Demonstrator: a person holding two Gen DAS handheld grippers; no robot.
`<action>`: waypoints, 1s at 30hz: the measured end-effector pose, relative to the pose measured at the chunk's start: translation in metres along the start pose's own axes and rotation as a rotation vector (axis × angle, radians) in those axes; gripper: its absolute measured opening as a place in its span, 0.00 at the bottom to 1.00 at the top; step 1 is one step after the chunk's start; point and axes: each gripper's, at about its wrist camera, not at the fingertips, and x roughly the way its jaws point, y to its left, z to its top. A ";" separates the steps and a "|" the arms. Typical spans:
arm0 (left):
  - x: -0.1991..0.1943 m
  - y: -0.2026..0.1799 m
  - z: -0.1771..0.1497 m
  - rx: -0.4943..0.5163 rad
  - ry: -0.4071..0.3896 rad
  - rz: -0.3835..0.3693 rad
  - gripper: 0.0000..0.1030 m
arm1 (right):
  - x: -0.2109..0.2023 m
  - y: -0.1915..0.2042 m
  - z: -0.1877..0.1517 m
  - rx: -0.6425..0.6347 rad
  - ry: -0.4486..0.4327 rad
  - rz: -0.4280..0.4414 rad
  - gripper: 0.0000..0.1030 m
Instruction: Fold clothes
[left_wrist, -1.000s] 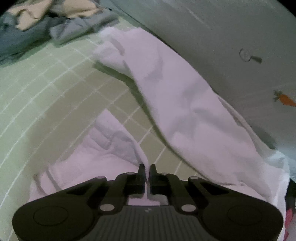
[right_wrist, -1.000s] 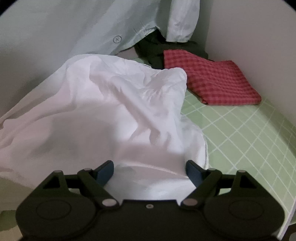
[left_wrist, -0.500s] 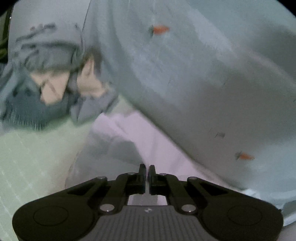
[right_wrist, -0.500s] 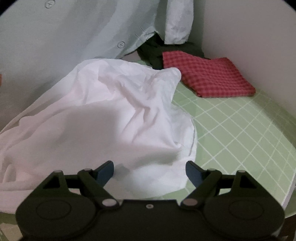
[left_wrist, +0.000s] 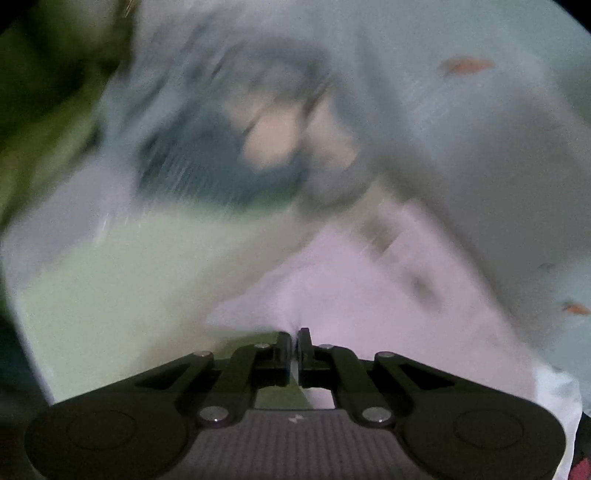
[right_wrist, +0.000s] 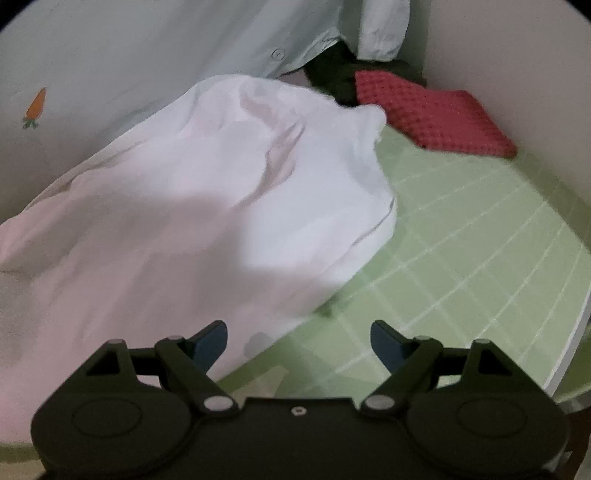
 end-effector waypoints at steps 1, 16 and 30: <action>0.009 0.011 -0.005 -0.021 0.042 0.004 0.04 | -0.001 0.003 -0.004 0.001 0.004 0.001 0.83; 0.051 0.030 -0.006 0.006 0.167 0.007 0.70 | -0.020 0.040 -0.041 -0.033 0.027 0.002 0.83; 0.033 0.079 0.003 -0.128 0.025 0.049 0.00 | -0.028 0.054 -0.056 -0.057 0.039 -0.001 0.83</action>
